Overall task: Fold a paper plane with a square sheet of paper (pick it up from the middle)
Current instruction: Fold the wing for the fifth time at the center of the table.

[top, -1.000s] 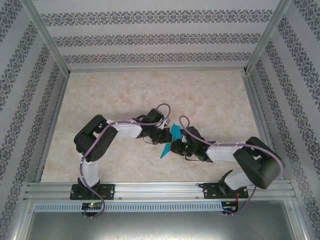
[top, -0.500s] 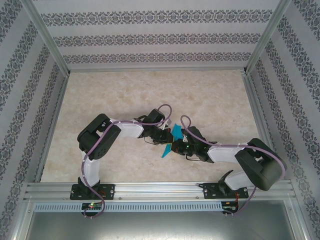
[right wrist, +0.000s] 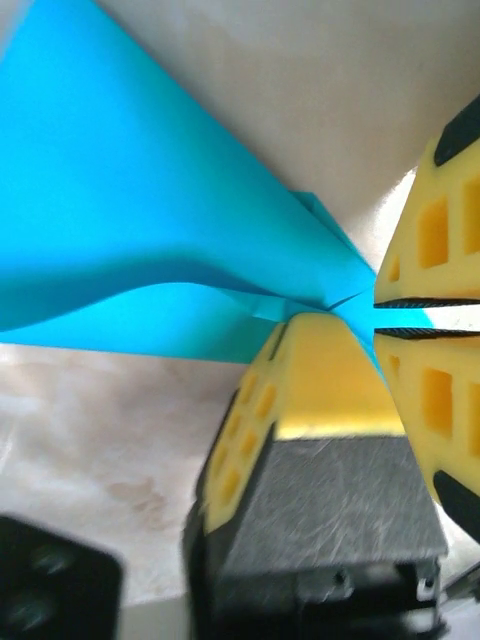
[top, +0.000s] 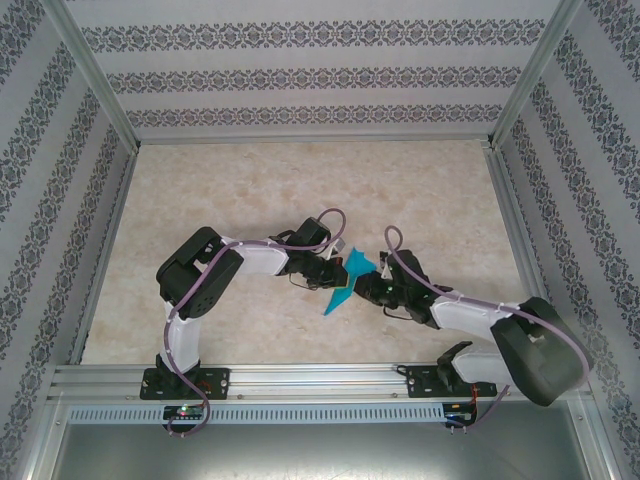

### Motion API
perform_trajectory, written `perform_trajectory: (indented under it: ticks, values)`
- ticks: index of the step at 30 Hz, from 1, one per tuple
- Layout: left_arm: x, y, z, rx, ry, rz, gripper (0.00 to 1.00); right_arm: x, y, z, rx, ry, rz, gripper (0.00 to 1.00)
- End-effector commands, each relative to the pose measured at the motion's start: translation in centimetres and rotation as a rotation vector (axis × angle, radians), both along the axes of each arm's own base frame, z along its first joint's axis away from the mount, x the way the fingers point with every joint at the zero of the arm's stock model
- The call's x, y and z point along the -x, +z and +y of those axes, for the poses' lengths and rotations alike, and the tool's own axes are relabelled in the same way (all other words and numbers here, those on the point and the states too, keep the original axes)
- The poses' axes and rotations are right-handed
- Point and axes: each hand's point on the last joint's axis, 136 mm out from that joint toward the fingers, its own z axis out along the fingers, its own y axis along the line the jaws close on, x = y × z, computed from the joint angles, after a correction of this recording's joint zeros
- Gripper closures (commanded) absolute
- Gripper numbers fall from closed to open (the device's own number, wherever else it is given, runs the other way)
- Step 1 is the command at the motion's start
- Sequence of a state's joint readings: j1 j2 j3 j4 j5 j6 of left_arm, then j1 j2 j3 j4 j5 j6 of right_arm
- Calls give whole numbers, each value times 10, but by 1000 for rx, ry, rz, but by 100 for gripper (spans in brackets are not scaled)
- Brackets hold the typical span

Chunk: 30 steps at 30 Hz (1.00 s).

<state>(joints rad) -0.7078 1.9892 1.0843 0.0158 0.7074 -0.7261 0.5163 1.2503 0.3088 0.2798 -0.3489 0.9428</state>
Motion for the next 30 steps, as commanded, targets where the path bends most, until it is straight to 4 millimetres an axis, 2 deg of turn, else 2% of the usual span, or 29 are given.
perform_trajectory:
  ticks: [1,6,8,9,11,17,25,30]
  values:
    - [8,-1,-7,3,-53,-6,95,-4,9,-7,-34,-1,-16,81]
    - [8,4,-8,14,-63,-21,94,-17,18,-10,-69,-10,-23,75]
    - [8,6,-8,18,-68,-26,94,-17,14,-10,-69,-2,-8,73]
    - [8,7,-8,21,-70,-28,94,-26,22,-6,-81,2,-28,72]
    - [9,8,-8,23,-73,-29,94,-31,21,-3,-87,7,-25,69]
    - [10,12,-8,28,-81,-40,94,-39,9,6,-108,27,14,68]
    - [11,19,-7,35,-91,-58,94,-39,-5,8,-101,26,78,68]
    - [10,28,-8,53,-100,-87,94,-38,-11,7,-96,22,109,72]
